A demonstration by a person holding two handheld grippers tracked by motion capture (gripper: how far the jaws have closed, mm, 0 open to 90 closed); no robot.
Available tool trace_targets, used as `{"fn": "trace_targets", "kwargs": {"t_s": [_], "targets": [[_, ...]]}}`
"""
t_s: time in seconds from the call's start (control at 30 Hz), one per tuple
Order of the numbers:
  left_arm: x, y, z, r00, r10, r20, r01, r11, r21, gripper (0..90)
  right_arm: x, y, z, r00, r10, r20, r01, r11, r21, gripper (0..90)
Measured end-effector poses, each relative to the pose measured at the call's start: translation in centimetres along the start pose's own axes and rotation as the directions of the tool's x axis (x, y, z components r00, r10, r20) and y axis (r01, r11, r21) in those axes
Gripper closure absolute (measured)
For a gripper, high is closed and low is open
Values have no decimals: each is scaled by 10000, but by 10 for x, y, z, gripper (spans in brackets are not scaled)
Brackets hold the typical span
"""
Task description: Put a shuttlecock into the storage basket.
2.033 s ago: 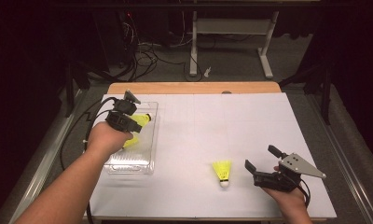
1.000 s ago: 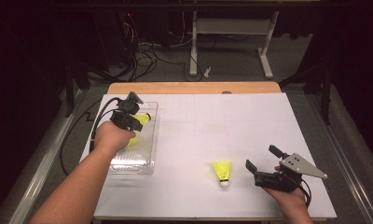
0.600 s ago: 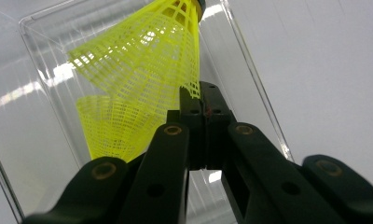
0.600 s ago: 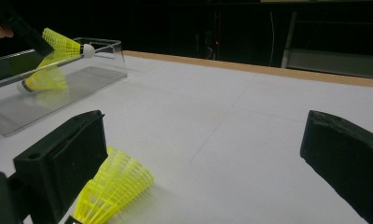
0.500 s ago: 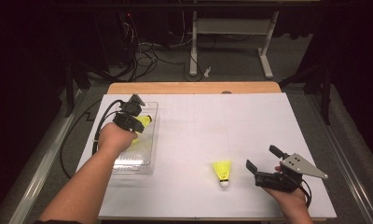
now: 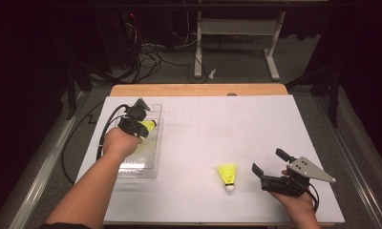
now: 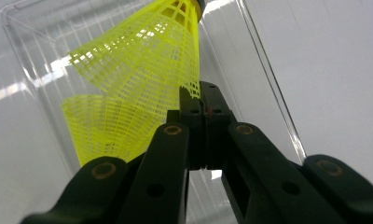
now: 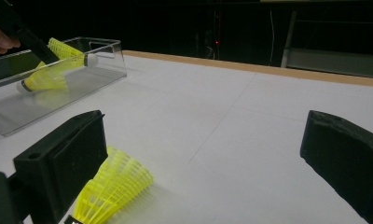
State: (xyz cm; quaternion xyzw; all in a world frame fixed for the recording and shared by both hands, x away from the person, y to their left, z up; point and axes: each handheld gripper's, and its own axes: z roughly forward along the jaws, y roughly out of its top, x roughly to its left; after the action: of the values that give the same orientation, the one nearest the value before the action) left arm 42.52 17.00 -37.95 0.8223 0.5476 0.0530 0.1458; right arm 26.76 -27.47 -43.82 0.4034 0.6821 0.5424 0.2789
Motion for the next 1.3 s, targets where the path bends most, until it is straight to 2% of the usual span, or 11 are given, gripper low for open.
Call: {"fn": "trace_targets", "kwargs": {"t_s": [0.43,0.87,1.3], "targets": [[-6,2,14,10000,64,69,-66,9999,157,898,-1,0,0,10000,9,27,-9,10000,23,12],[-3,0,25,9999,-16,170,11,9997,256,897,0,0,0,10000,-8,4,8,10000,21,12],[-5,1,31,9997,83,248,-91,9995,310,891,0,0,-1,10000,-1,20,1,10000,13,12]]}}
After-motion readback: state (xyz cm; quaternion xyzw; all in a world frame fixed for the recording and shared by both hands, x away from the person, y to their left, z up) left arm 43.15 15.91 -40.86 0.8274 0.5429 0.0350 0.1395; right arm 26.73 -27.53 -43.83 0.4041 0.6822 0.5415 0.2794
